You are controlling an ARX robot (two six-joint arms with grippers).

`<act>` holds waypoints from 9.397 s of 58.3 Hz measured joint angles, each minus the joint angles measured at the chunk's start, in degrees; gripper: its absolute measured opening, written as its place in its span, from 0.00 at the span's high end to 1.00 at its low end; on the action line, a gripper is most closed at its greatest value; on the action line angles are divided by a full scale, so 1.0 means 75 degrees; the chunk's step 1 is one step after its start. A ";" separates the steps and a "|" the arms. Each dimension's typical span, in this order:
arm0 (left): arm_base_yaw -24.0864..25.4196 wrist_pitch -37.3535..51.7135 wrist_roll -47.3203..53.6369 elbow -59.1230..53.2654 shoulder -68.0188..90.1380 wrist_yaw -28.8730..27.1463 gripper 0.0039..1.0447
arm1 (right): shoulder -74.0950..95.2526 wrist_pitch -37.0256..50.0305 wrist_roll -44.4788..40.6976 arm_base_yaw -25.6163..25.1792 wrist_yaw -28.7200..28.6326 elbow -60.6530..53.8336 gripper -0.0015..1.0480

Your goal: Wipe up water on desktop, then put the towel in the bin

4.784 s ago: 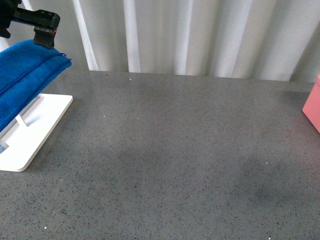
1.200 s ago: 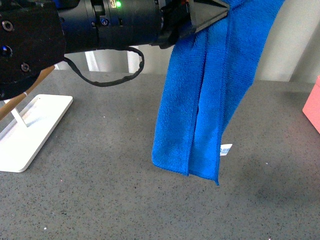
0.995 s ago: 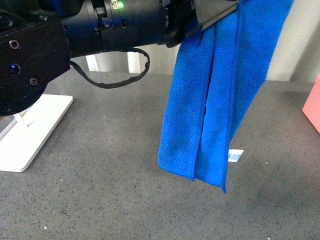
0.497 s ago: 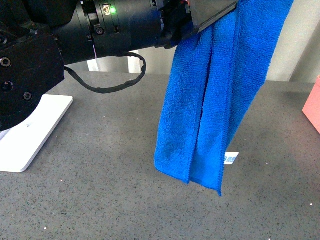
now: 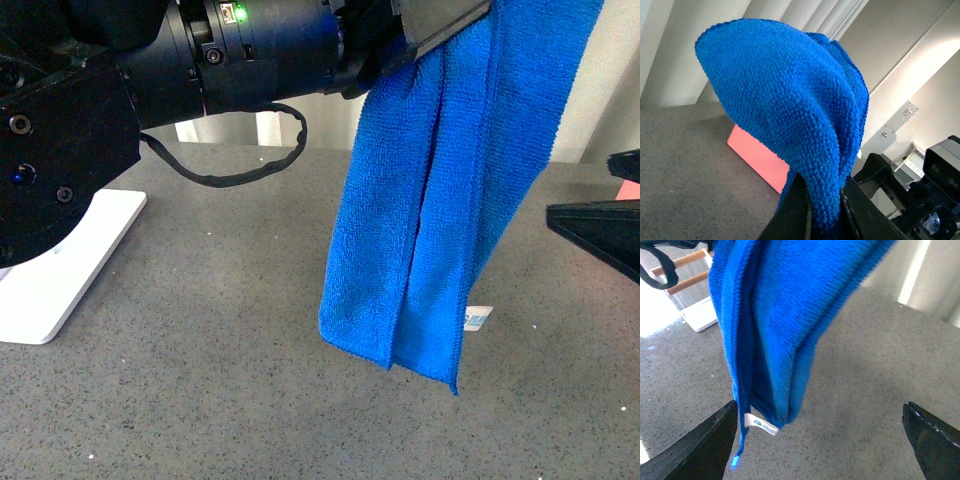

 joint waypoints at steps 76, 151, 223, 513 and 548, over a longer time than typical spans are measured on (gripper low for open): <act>-0.0396 -0.0516 -0.0157 0.0073 0.0000 -0.0475 0.95 | 0.1297 -0.0058 -0.0029 0.0965 0.0000 0.1247 0.95; 0.5770 -0.5266 0.2862 -0.2288 -0.4377 0.1233 0.06 | 0.1483 -0.0388 -0.0300 -0.0015 0.0898 0.1638 0.95; 0.3284 -0.4753 0.4631 -0.7198 -1.0759 -0.5377 0.97 | 0.1935 -0.1256 -0.0565 0.0099 0.2594 0.2180 0.95; 0.3281 -0.8990 0.4651 -0.7201 -1.5029 -0.5388 0.06 | 0.3474 -0.4599 -0.1498 -0.0393 0.3127 0.6860 0.95; 0.3281 -0.8990 0.4651 -0.7201 -1.5029 -0.5386 0.06 | 0.4447 -0.6105 -0.0866 -0.3325 0.4007 0.8719 0.95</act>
